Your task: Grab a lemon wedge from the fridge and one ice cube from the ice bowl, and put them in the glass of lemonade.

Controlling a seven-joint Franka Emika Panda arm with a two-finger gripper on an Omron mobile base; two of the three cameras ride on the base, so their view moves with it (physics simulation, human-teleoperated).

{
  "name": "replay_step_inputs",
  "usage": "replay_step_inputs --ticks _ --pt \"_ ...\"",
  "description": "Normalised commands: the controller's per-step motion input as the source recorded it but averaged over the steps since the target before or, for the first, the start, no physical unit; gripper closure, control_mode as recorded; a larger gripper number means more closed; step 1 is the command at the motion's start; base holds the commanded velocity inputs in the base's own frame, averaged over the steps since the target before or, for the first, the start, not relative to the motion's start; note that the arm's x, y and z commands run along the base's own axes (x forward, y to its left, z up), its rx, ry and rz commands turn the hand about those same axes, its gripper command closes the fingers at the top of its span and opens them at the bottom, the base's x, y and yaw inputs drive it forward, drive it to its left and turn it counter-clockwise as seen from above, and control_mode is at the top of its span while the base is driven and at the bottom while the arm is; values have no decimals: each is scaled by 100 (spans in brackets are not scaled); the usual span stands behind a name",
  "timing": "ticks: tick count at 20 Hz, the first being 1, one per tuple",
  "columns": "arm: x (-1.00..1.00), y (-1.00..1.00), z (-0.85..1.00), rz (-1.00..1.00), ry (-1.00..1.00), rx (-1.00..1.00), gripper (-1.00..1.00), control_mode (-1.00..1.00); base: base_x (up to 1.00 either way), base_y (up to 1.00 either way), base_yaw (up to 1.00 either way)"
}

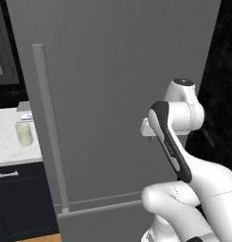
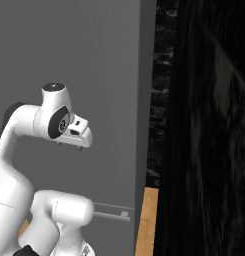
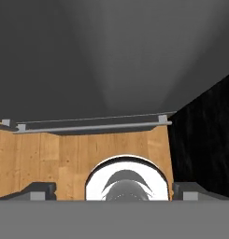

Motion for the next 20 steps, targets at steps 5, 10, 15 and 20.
replay_step_inputs --ticks 5,10,15,20 --pt "0 100 -17 -7 -2 -1 -100 -100 0 0 0" --pt "-3 51 -3 -11 2 -1 -100 -100 0 0 0" --pt "-28 -53 0 -7 -1 10 -100 -100 0 0 0" --pt "0 -9 0 0 -1 2 -100 -100 0 0 0"
